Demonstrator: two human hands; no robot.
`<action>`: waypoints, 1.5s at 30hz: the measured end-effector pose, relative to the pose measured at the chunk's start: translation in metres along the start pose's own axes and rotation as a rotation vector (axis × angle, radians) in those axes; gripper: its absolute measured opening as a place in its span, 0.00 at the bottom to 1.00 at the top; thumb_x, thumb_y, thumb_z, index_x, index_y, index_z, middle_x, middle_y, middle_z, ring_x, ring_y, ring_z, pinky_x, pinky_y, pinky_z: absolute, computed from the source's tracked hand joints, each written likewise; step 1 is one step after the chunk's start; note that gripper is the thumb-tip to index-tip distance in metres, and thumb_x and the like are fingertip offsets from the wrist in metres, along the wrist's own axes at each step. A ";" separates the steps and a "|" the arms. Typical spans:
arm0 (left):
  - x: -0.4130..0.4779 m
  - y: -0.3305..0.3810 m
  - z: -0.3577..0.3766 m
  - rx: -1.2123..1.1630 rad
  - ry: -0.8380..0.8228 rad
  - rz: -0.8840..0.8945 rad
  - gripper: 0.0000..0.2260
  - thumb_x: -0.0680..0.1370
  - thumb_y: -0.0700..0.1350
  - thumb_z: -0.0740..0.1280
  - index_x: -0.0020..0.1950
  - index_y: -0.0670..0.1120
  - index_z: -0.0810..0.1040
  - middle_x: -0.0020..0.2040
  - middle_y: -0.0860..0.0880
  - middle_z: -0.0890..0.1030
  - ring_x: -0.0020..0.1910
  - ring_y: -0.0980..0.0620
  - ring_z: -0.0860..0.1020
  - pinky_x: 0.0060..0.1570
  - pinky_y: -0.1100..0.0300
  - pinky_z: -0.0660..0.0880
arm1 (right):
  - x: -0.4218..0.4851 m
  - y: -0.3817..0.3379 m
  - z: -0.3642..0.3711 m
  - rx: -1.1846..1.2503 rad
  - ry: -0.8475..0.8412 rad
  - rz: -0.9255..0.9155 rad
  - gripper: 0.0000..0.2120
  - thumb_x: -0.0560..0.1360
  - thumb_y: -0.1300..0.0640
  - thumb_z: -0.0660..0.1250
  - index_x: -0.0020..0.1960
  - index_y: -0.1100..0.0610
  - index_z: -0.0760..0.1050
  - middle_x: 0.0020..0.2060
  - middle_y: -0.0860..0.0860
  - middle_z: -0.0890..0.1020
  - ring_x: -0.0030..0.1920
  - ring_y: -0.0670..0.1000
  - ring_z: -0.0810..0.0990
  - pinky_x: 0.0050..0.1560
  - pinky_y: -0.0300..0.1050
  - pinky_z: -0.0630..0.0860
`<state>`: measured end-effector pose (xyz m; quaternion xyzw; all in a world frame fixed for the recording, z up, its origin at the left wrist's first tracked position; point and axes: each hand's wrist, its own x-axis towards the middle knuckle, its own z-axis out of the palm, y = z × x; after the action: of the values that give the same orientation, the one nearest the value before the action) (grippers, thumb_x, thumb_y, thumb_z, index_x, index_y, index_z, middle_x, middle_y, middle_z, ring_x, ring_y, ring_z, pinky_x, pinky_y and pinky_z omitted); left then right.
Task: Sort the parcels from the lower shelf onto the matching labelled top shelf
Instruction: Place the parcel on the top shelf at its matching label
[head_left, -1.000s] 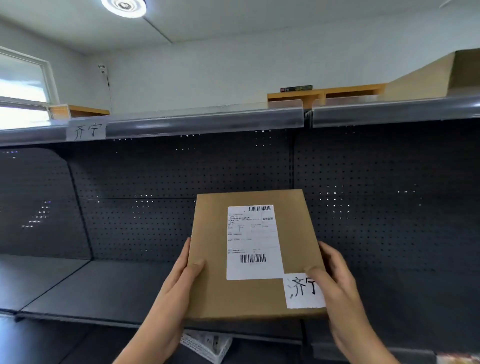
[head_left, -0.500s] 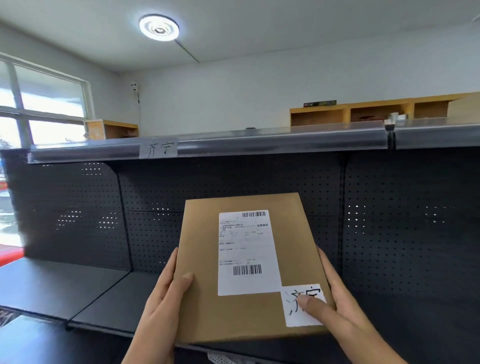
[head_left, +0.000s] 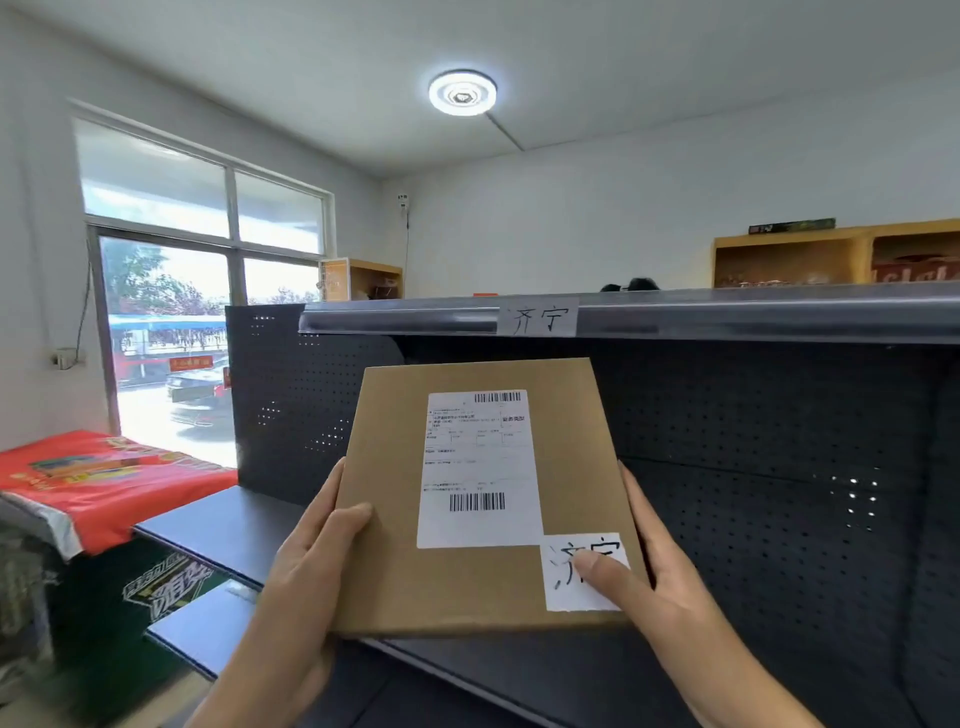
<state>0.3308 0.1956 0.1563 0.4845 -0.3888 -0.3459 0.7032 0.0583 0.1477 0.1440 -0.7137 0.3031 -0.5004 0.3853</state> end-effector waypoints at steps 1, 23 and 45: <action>0.003 0.004 -0.010 0.001 0.012 -0.004 0.20 0.82 0.47 0.66 0.70 0.66 0.80 0.62 0.55 0.88 0.64 0.43 0.84 0.65 0.43 0.78 | 0.003 -0.002 0.009 -0.001 -0.002 -0.010 0.45 0.72 0.40 0.73 0.82 0.29 0.54 0.71 0.28 0.76 0.71 0.34 0.76 0.74 0.46 0.69; 0.102 0.155 -0.066 0.347 -0.462 0.106 0.31 0.78 0.27 0.67 0.80 0.41 0.66 0.47 0.40 0.77 0.42 0.40 0.74 0.42 0.54 0.69 | 0.049 -0.106 0.070 -0.276 0.137 -0.085 0.42 0.63 0.19 0.63 0.73 0.15 0.48 0.59 0.16 0.76 0.60 0.23 0.75 0.58 0.30 0.72; 0.239 0.220 0.117 -0.099 -0.501 -0.074 0.15 0.74 0.46 0.66 0.60 0.44 0.77 0.46 0.42 0.77 0.43 0.43 0.78 0.47 0.49 0.79 | 0.261 -0.175 -0.069 -0.612 0.357 -0.022 0.29 0.79 0.33 0.55 0.65 0.55 0.74 0.53 0.55 0.79 0.52 0.54 0.79 0.46 0.49 0.74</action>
<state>0.3610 0.0052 0.4428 0.3624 -0.5155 -0.4992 0.5948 0.0831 0.0080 0.4325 -0.7006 0.4938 -0.5074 0.0891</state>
